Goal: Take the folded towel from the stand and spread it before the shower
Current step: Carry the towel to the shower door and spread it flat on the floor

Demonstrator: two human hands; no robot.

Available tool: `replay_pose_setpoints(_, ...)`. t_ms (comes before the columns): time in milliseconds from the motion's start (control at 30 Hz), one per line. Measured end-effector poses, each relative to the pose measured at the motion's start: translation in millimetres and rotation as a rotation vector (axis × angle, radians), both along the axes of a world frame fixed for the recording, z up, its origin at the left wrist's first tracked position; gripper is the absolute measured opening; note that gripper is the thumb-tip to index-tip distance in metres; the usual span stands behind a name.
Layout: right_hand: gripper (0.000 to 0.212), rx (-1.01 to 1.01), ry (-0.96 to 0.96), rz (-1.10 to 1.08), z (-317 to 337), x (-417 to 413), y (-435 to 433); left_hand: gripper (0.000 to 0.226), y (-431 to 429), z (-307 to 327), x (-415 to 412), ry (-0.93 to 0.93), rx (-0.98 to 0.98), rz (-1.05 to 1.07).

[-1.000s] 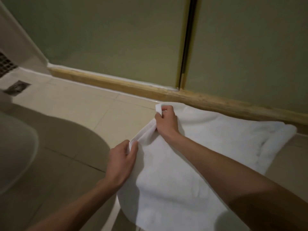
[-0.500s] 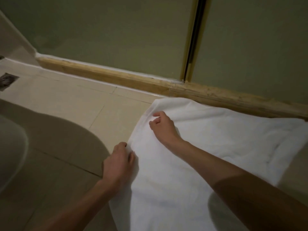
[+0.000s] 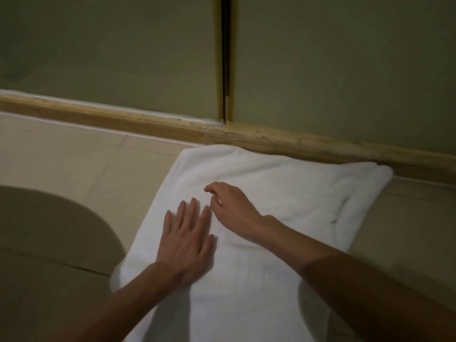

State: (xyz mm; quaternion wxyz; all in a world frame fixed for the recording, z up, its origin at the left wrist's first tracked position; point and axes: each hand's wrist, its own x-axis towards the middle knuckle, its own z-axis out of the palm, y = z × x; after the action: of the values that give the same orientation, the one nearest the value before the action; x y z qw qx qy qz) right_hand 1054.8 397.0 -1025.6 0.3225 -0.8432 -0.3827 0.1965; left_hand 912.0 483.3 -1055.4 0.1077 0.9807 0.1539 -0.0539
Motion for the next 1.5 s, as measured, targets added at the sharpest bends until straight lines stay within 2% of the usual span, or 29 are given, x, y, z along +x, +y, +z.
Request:
replay_pose_setpoints(167, 0.042, -0.137, -0.102, 0.110, 2, -4, -41, 0.070, -8, -2, 6, 0.103, 0.025, -0.041)
replay_pose_setpoints(367, 0.044, -0.189, -0.296, 0.117, 4, -12, -93, 0.070, -36, 5, 19, 0.074, -0.017, -0.063)
replay_pose_setpoints(567, 0.042, -0.231, -0.354, -0.248, 14, 1, -150, 0.072, -105, 30, 51, 0.059, -0.015, -0.207)
replay_pose_setpoints(667, 0.043, -0.260, -0.346, -0.497, 21, 9, -184, 0.076, -145, 35, 61, 0.054, -0.042, -0.272)
replay_pose_setpoints(733, 0.045, -0.255, -0.283, -0.736, 23, 14, -204, 0.081, -167, 35, 65, 0.064, -0.048, -0.291)
replay_pose_setpoints(833, 0.046, -0.249, -0.056, -1.042, 23, 21, -229, 0.086, -185, 31, 71, 0.108, -0.050, -0.310)
replay_pose_setpoints(933, 0.049, -0.277, 0.091, -0.988, 14, 24, -246, 0.087, -186, 25, 77, 0.165, -0.053, -0.312)
replay_pose_setpoints(1000, 0.048, -0.198, 0.175, -0.929, 11, 23, -249, 0.083, -184, 23, 80, 0.185, -0.046, -0.314)
replay_pose_setpoints(1133, 0.028, -0.063, 0.243, -0.952, 8, 20, -237, 0.069, -177, 22, 78, 0.187, -0.049, -0.321)
replay_pose_setpoints(1233, 0.020, 0.001, 0.264, -1.003, 10, 21, -227, 0.063, -170, 22, 75, 0.166, -0.055, -0.328)
replay_pose_setpoints(1300, 0.019, 0.061, 0.251, -1.025, 16, 22, -223, 0.062, -163, 22, 74, 0.139, -0.074, -0.318)
replay_pose_setpoints(1500, 0.017, 0.112, 0.040, -1.057, 37, 15, -216, 0.058, -148, 37, 73, 0.085, -0.127, -0.284)
